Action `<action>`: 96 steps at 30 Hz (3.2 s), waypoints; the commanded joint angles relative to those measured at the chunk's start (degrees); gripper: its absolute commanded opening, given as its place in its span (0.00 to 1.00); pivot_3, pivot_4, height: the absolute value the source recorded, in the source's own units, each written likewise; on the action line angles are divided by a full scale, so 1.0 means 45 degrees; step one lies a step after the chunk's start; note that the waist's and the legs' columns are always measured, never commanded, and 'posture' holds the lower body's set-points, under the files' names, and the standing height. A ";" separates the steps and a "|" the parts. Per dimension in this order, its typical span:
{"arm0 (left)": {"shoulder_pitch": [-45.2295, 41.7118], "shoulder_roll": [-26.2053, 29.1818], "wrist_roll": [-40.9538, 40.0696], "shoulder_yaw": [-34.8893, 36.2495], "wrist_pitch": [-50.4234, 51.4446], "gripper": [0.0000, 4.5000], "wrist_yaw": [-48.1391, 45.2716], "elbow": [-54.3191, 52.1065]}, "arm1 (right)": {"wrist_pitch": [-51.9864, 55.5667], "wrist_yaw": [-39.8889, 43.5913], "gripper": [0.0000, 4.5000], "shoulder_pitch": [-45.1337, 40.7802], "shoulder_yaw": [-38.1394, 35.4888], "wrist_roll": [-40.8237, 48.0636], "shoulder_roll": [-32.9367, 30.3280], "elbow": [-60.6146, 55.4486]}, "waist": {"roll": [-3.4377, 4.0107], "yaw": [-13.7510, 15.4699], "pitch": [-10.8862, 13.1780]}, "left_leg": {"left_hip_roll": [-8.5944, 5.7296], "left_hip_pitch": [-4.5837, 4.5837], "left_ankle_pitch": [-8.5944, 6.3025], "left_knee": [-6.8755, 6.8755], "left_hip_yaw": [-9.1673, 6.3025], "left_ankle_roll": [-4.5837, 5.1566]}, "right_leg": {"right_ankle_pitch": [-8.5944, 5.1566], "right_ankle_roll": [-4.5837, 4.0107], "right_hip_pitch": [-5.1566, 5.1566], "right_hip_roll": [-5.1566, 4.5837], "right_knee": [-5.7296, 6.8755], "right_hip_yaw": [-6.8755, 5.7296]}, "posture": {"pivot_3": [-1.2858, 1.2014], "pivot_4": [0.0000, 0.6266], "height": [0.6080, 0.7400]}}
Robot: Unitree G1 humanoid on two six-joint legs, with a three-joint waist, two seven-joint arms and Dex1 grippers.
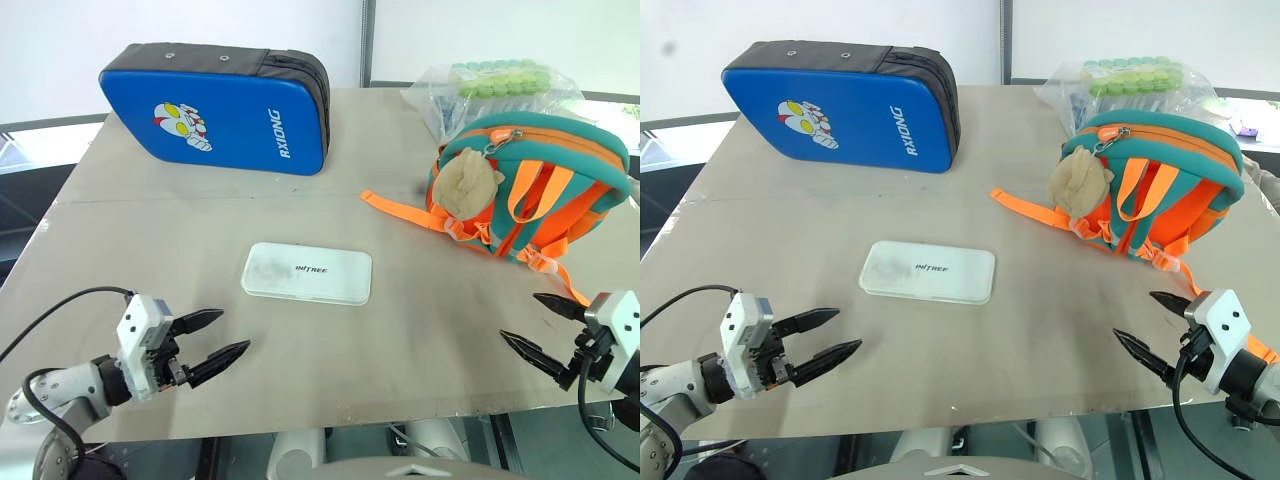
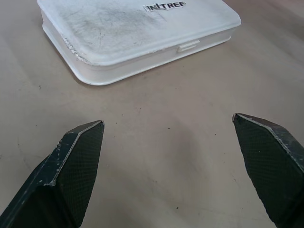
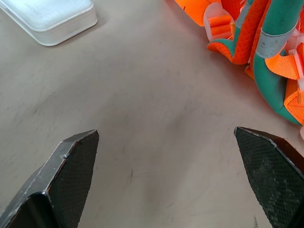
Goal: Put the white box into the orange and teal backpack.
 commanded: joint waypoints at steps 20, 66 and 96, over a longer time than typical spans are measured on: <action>-0.6516 0.0551 -0.3122 0.0147 0.7666 0.28 0.7022 0.1216 | 0.4740 -0.4340 0.14 -0.8000 0.7863 -0.1582 0.1037 -0.0137 | -0.0038 -0.0103 -0.0013 | -0.0038 0.0021 0.0003 0.0001 -0.0015 0.0003 | 0.0033 -0.0047 0.0011 0.0041 0.0047 -0.0019 | 0.52 0.24 1.00; -0.8057 -0.2841 -0.7292 0.0710 1.5254 0.88 0.7885 0.3139 | 0.1650 -0.0745 0.00 -1.1450 1.1227 -0.5434 0.1257 0.4405 | -0.0044 -0.0019 -0.0022 | -0.0045 0.0028 0.0007 0.0089 -0.0028 -0.0001 | 0.0039 -0.0062 0.0030 0.0037 0.0133 -0.0040 | 0.52 0.24 1.00; -0.9313 -0.4057 -1.1906 0.1437 1.3108 0.25 1.1099 0.3070 | 0.9881 -0.3629 1.00 -0.5617 -0.2708 0.4842 0.1116 -0.4250 | -0.0061 0.0278 -0.0034 | -0.0041 -0.0002 0.0004 0.0115 -0.0075 -0.0002 | 0.0038 -0.0068 0.0038 0.0019 0.0124 -0.0054 | 0.52 0.24 1.00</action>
